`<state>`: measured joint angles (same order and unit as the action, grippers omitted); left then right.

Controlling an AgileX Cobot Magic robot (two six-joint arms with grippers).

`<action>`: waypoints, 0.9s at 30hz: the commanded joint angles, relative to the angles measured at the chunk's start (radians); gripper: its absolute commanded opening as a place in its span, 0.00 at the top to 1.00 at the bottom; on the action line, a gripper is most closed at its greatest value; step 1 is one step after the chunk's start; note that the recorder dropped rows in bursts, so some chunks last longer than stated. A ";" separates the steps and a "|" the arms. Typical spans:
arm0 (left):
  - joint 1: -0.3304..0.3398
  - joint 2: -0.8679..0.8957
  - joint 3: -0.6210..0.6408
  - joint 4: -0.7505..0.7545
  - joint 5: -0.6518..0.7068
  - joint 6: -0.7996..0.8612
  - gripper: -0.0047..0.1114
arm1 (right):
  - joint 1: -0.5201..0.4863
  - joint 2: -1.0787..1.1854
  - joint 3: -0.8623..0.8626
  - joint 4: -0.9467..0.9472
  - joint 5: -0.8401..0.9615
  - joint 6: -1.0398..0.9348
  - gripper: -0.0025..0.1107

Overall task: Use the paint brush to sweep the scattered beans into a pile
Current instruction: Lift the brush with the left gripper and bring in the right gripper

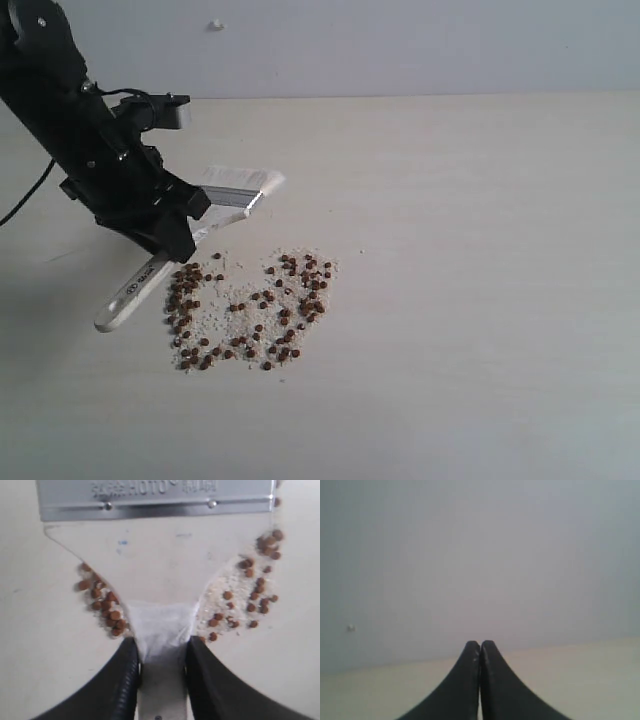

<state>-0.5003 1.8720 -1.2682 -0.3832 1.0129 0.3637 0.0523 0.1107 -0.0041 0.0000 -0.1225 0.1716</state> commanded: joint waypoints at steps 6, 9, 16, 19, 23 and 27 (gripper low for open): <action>0.001 0.005 -0.065 -0.022 0.135 0.059 0.96 | -0.006 0.004 0.004 -0.449 -0.532 0.519 0.98; 0.001 0.005 -0.092 -0.017 0.179 0.059 0.96 | -0.006 0.053 -0.068 -0.951 -0.721 0.649 0.98; 0.001 0.001 -0.153 0.032 0.208 0.071 0.96 | -0.006 0.333 -0.269 -1.240 -0.795 0.754 0.98; 0.001 -0.001 -0.153 0.036 0.208 0.087 0.96 | -0.006 0.501 -0.339 -1.288 -0.897 0.620 0.98; 0.001 0.001 -0.153 0.036 0.208 0.112 0.96 | -0.006 0.737 -0.441 -1.394 -0.918 0.589 0.98; 0.001 0.001 -0.153 0.032 0.208 0.117 0.96 | -0.004 0.976 -0.553 -1.457 -0.887 0.521 0.98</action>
<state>-0.5003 1.8807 -1.4120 -0.3458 1.2202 0.4675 0.0508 0.9441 -0.4880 -1.4150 -1.0313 0.7510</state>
